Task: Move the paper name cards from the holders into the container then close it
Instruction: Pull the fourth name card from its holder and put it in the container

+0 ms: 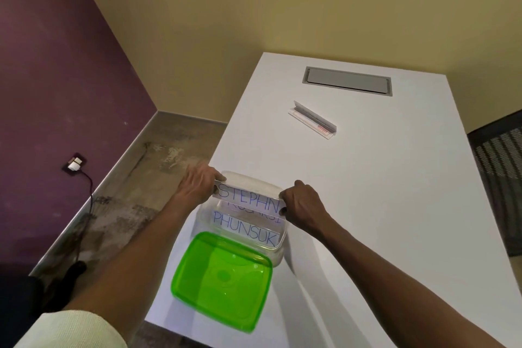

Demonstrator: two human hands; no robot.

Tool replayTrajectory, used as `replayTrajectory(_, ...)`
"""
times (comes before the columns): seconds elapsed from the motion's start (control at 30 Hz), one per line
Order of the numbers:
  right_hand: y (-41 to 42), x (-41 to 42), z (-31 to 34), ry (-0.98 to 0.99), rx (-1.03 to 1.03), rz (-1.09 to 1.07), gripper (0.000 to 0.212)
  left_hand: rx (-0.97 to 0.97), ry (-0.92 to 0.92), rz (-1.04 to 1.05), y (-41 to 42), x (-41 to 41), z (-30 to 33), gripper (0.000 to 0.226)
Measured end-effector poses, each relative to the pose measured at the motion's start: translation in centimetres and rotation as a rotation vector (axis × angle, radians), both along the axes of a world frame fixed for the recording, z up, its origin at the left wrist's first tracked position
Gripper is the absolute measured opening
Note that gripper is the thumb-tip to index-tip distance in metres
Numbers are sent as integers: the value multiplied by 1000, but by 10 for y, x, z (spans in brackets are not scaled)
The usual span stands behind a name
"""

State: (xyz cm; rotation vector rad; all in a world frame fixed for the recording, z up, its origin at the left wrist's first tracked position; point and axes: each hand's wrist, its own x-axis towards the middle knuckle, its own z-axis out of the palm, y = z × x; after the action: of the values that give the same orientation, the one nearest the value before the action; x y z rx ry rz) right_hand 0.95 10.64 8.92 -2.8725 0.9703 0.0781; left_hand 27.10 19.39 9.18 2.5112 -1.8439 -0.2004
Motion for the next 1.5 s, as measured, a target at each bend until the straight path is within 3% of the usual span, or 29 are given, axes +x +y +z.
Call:
replayTrajectory(0.17, -1, 10, -6, 60, 13, -1, 16, 14, -22, -18, -4, 6, -9, 32)
replayTrajectory(0.33, -1, 13, -15, 95, 0, -29, 30, 7, -36, -91, -13, 7, -21, 30)
replayTrajectory(0.53, -9, 14, -29, 129, 62, -38, 7, 54, -155, -159, -19, 2, -30, 29)
replayTrajectory(0.8, -10, 23, -44, 123, 43, -20, 18, 173, -286, -235, -21, -3, -41, 24)
replayTrajectory(1.07, -9, 27, -53, 116, 58, -22, 34, 137, -335, -335, -27, -11, -44, 19)
replayTrajectory(1.2, -11, 30, -58, 126, 55, -28, 35, 228, -361, -324, -31, -7, -58, 31)
replayTrajectory(1.5, -9, 33, -60, 187, 46, -64, 32, 267, -393, -301, -33, -13, -62, 21)
